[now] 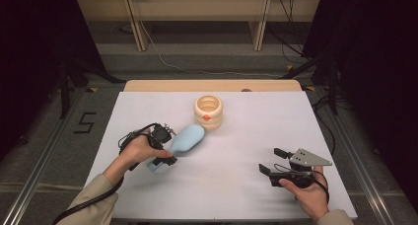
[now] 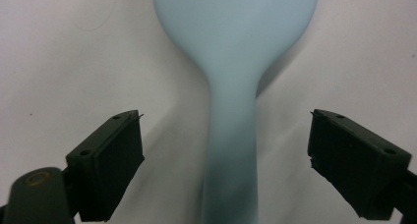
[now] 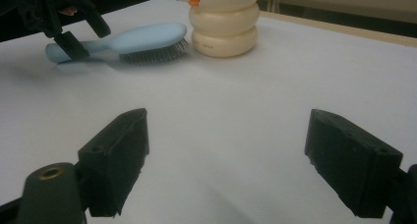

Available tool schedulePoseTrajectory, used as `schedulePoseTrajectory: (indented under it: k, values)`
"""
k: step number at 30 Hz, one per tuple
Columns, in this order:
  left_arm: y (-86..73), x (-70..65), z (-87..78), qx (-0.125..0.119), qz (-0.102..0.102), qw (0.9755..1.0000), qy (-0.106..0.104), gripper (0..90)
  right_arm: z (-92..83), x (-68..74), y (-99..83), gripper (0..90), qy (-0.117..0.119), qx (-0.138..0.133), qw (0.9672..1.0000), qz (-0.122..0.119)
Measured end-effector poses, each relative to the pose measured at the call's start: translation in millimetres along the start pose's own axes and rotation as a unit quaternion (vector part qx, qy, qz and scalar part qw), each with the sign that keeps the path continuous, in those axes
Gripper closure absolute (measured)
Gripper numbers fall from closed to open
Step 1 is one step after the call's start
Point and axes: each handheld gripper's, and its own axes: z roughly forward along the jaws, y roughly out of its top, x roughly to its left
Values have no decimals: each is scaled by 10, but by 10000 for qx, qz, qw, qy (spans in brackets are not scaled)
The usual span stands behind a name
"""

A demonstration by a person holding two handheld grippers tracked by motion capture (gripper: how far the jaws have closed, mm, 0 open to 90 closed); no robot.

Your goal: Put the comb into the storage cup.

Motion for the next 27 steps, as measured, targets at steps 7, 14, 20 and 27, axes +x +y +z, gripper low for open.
schedulePoseTrajectory:
  k: [7,14,20,27]
  values:
    - [35,21,2,71,21,10000,-21,153,0,0,0,176,4,1,10000,-4]
    - [63,56,-18,74,4,10000,-26,156,-3,2,1,176,-4,-1,10000,-5]
    - [68,82,-23,91,19,10000,-25,157,-2,-2,-1,176,-4,-2,10000,6]
    - [67,112,-17,167,-14,9999,-28,164,-6,0,4,176,-22,-7,10000,-13]
